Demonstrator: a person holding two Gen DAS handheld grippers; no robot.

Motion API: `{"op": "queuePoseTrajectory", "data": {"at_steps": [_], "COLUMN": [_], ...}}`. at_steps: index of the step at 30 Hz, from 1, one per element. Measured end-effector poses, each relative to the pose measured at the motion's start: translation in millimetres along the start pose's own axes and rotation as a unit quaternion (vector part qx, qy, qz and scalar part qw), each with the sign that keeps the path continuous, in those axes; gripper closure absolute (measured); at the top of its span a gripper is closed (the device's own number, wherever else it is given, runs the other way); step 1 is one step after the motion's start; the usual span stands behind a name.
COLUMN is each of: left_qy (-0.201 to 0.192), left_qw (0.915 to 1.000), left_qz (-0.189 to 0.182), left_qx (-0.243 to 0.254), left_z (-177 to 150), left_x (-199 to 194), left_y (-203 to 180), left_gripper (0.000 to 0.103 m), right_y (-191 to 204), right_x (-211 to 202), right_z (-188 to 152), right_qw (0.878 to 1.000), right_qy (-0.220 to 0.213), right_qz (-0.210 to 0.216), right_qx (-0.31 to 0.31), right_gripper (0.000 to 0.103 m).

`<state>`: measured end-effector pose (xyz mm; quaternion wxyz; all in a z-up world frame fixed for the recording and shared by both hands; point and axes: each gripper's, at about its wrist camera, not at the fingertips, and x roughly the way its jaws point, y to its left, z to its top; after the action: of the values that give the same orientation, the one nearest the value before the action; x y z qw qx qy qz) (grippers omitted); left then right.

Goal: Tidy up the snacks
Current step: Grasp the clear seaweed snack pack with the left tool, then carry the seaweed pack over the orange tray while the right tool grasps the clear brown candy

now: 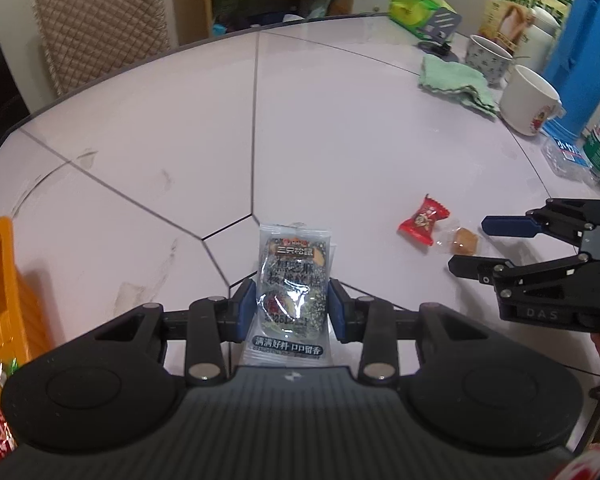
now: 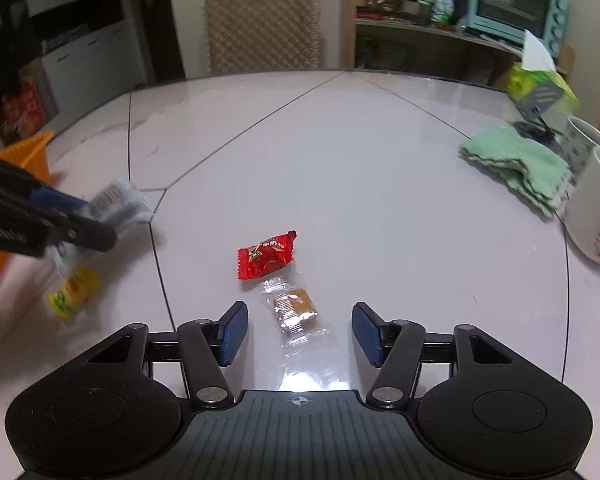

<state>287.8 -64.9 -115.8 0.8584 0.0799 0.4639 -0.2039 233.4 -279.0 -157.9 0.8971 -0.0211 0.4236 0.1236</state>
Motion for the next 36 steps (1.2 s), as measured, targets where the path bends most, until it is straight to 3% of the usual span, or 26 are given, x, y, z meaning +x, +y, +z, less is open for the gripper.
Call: {"op": "queuePoseTrajectory", "data": {"at_steps": [11, 14, 23, 36], "left_qy": [0.001, 0.000, -0.015, -0.051], "left_qw": [1.0000, 1.0000, 0.9998, 0.9978], "left_qz": [0.003, 0.004, 0.011, 0.025], "left_qx": [-0.006, -0.006, -0.009, -0.034], "left_z": [-7.7, -10.5, -19.0, -50.2], "left_x": [-10.3, -14.0, -37.2, -104.0], "left_y": [1.4, -0.2, -7.8, -30.0], "left_gripper": [0.068, 0.068, 0.068, 0.068], "right_y": [6.9, 8.6, 15.9, 44.3], "right_x": [4.0, 1.9, -12.0, -86.5], "right_z": [-1.3, -1.0, -5.5, -15.3], "right_qw": [1.000, 1.000, 1.000, 0.998], "right_qy": [-0.009, -0.006, -0.005, -0.045], "right_qz": [0.001, -0.007, -0.007, 0.042], "right_qx": [-0.030, -0.023, 0.008, 0.029], "right_gripper": [0.069, 0.080, 0.081, 0.081]}}
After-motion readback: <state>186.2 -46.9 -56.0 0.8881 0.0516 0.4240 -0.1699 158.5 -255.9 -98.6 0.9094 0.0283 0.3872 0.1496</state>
